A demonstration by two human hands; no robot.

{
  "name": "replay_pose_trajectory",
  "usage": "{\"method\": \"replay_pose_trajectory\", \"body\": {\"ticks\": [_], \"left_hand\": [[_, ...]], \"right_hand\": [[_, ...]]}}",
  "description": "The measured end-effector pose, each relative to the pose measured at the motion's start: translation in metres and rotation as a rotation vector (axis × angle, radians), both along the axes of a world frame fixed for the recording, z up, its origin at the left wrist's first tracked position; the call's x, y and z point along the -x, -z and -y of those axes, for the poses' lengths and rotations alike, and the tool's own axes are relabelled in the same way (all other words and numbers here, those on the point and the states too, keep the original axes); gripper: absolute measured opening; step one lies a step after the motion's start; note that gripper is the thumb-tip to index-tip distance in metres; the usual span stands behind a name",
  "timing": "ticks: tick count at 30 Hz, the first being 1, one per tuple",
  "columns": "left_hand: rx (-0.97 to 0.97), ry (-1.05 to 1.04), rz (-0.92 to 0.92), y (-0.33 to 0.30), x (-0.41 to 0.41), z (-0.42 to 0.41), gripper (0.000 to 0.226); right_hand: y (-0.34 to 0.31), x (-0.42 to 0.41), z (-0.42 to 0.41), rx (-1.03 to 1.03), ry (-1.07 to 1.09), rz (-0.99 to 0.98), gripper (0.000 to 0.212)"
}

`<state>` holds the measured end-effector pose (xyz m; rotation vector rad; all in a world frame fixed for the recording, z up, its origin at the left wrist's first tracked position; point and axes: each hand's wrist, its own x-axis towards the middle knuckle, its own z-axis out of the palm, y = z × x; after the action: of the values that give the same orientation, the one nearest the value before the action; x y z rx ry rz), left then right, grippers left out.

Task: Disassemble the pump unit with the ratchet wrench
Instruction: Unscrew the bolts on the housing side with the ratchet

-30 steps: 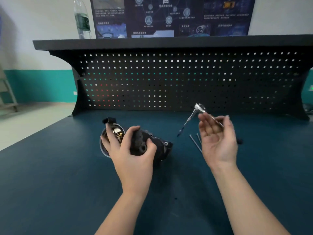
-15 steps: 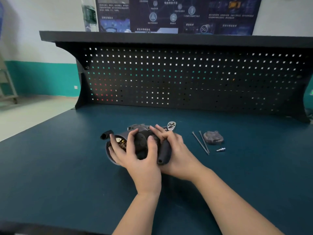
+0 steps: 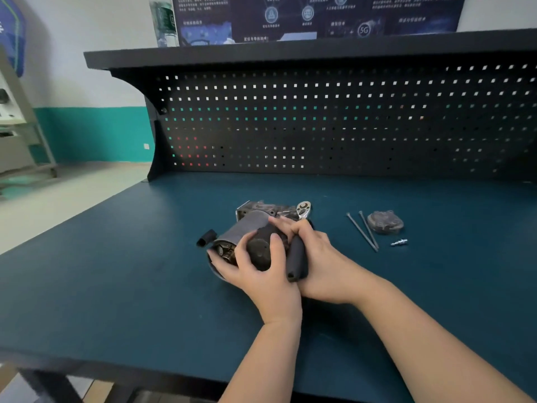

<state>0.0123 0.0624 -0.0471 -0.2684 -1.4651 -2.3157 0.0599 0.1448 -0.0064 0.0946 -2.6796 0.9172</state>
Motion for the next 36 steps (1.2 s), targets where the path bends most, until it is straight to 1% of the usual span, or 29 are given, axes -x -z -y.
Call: {"method": "replay_pose_trajectory", "body": {"ticks": [3,6,8,11,15,18,22,24,27,31,33,34,36], "left_hand": [[0.019,-0.026,0.046,0.003,0.001,-0.002,0.049],[0.048,-0.03,0.067,0.005,0.002,-0.004,0.061],[0.09,-0.04,0.066,0.005,0.001,-0.005,0.065],[0.128,-0.038,0.095,0.004,0.0,-0.005,0.054],[0.21,-0.064,0.117,0.001,-0.002,-0.008,0.038],[0.33,-0.069,0.174,-0.003,-0.006,-0.009,0.033],[0.632,-0.02,0.247,-0.007,-0.016,-0.012,0.047],[0.734,-0.03,0.271,-0.007,-0.017,-0.014,0.054],[0.887,-0.124,0.284,-0.005,-0.021,-0.011,0.054],[1.075,-0.283,0.148,0.001,-0.028,-0.004,0.038],[1.153,-0.298,0.088,0.002,-0.025,0.001,0.036],[1.196,-0.291,0.047,0.002,-0.023,0.005,0.036],[1.281,-0.242,-0.054,0.001,-0.024,0.015,0.039]], "right_hand": [[0.003,0.003,0.001,0.021,0.033,0.025,0.081],[0.005,0.006,0.003,0.13,-0.039,0.006,0.066],[0.005,0.005,0.004,0.167,-0.05,-0.018,0.061],[0.007,0.004,0.006,0.299,-0.035,-0.088,0.05],[0.009,0.004,0.013,0.496,-0.006,-0.177,0.026],[0.01,0.004,0.012,0.531,-0.012,-0.251,0.025],[0.006,0.004,0.006,0.565,-0.032,-0.294,0.02],[0.006,0.004,0.003,0.577,-0.039,-0.298,0.019],[0.009,0.003,0.0,0.557,-0.039,-0.269,0.019],[0.009,0.001,-0.007,0.423,0.006,-0.189,0.029],[0.004,-0.002,-0.011,0.283,0.037,-0.131,0.03],[0.001,-0.004,-0.014,0.182,0.063,-0.145,0.025],[-0.007,-0.011,-0.019,0.006,0.131,-0.279,0.017]]}}
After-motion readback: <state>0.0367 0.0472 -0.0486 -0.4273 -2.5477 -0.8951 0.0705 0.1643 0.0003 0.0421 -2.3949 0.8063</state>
